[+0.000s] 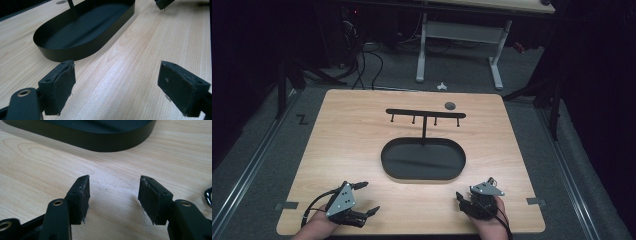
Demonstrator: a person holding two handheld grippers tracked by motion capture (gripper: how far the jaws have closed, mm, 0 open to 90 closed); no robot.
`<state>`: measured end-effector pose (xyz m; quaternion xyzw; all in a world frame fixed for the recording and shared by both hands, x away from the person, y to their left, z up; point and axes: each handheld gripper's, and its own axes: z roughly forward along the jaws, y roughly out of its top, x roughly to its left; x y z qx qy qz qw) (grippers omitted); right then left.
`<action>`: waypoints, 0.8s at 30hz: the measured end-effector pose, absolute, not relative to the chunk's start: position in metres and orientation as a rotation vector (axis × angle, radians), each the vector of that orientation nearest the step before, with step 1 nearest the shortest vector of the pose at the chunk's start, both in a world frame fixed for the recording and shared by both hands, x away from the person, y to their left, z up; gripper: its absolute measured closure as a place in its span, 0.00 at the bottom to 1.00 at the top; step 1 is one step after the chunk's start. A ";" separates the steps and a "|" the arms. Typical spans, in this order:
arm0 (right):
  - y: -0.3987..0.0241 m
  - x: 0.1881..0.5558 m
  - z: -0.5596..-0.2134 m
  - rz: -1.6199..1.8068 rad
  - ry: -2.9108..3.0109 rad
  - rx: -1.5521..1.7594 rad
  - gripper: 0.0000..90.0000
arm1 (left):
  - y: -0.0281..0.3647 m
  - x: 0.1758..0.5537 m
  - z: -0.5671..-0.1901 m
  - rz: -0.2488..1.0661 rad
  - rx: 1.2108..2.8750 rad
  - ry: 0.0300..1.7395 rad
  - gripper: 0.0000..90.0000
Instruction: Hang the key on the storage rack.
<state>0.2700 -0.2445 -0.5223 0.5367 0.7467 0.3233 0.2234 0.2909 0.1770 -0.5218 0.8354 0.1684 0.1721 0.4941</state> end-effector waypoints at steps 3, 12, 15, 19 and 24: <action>-0.248 0.268 -0.521 0.897 2.045 1.495 0.48 | 0.176 0.292 -0.522 0.411 2.034 0.411 0.17; -0.253 0.268 -0.520 0.921 2.026 1.515 0.48 | 0.176 0.292 -0.522 0.409 2.035 0.413 0.17; -0.253 0.268 -0.520 0.919 2.026 1.515 0.48 | 0.176 0.292 -0.522 0.411 2.034 0.413 0.17; -0.253 0.268 -0.521 0.917 2.030 1.515 0.48 | 0.176 0.292 -0.522 0.410 2.034 0.413 0.17; -0.254 0.268 -0.521 0.915 2.034 1.522 0.48 | 0.176 0.292 -0.522 0.410 2.035 0.411 0.17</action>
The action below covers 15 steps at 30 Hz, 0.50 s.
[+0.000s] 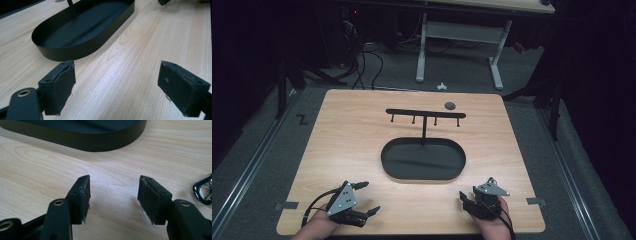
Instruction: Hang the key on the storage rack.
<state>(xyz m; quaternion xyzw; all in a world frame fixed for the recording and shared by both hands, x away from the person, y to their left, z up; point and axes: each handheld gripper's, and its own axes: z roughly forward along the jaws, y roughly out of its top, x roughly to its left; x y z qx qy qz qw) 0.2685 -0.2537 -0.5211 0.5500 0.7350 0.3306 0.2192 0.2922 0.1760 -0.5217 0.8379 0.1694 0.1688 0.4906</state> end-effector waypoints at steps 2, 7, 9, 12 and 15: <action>-0.254 0.268 -0.521 0.918 2.034 1.523 0.48 | 0.176 0.292 -0.522 0.410 2.035 0.413 0.17; -0.257 0.267 -0.519 0.921 2.049 1.495 0.53 | 0.176 0.292 -0.522 0.409 2.035 0.412 0.17; -0.258 0.267 -0.517 0.944 2.053 1.503 0.56 | 0.176 0.292 -0.522 0.409 2.035 0.412 0.17; -0.260 0.267 -0.514 0.932 2.063 1.477 0.56 | 0.176 0.292 -0.522 0.411 2.035 0.412 0.17; -0.259 0.267 -0.515 0.903 2.088 1.468 0.52 | 0.176 0.292 -0.522 0.412 2.035 0.418 0.17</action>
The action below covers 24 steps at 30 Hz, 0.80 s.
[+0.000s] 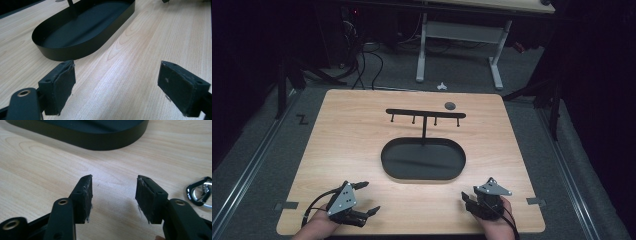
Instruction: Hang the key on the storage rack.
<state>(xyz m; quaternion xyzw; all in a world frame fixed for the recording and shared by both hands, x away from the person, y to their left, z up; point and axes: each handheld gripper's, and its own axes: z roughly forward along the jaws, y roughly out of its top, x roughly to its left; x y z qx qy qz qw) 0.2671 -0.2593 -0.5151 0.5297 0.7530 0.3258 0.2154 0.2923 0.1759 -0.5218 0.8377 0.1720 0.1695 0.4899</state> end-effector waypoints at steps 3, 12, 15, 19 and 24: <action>-0.259 0.267 -0.516 0.897 2.106 1.484 0.48 | 0.176 0.292 -0.522 0.412 2.036 0.413 0.17; -0.253 0.269 -0.516 0.797 2.159 1.510 0.45 | 0.176 0.292 -0.522 0.407 2.036 0.405 0.17; -0.252 0.268 -0.513 0.780 2.178 1.509 0.45 | 0.177 0.291 -0.522 0.410 2.036 0.401 0.17; -0.252 0.268 -0.510 0.758 2.196 1.501 0.45 | 0.177 0.291 -0.522 0.410 2.035 0.402 0.17; -0.256 0.271 -0.504 0.695 2.227 1.546 0.44 | 0.177 0.291 -0.522 0.409 2.034 0.393 0.17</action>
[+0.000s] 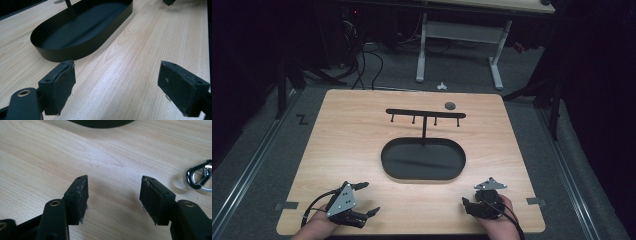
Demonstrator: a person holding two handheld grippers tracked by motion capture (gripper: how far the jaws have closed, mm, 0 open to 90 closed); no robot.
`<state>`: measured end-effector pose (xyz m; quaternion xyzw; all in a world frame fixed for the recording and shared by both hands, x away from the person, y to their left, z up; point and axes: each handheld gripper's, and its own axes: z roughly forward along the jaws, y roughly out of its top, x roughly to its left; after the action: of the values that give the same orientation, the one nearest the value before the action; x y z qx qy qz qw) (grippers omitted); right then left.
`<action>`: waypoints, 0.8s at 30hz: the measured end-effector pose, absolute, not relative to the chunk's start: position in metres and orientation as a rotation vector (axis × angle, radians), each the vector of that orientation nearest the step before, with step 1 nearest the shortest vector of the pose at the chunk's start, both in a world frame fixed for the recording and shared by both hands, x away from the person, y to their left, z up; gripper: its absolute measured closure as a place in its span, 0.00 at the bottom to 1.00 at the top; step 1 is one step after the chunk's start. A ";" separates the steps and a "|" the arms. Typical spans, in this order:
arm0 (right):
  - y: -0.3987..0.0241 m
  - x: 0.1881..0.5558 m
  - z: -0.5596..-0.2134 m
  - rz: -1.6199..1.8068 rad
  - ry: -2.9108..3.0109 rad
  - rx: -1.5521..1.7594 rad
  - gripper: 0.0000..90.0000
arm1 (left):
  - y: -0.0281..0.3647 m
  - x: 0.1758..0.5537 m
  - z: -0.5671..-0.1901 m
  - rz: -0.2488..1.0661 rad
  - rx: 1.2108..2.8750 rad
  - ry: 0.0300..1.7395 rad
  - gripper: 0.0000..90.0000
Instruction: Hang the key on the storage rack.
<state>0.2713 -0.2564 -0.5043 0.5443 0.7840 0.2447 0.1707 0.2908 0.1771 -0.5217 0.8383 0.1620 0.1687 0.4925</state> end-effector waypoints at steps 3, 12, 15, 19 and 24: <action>-0.257 0.272 -0.502 0.646 2.254 1.554 0.44 | 0.177 0.291 -0.522 0.409 2.034 0.393 0.17; -0.258 0.273 -0.495 0.507 2.326 1.569 0.41 | 0.177 0.290 -0.522 0.412 2.037 0.389 0.17; -0.259 0.274 -0.494 0.482 2.342 1.560 0.41 | 0.177 0.291 -0.522 0.411 2.036 0.390 0.17; -0.262 0.277 -0.491 0.420 2.367 1.570 0.39 | 0.177 0.290 -0.522 0.413 2.037 0.390 0.17; -0.265 0.280 -0.488 0.363 2.390 1.585 0.37 | 0.177 0.291 -0.522 0.413 2.038 0.392 0.17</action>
<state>0.2797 -0.2646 -0.4879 0.5440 0.8203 0.1246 0.1252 0.2907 0.1765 -0.5217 0.8392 0.1613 0.1700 0.4908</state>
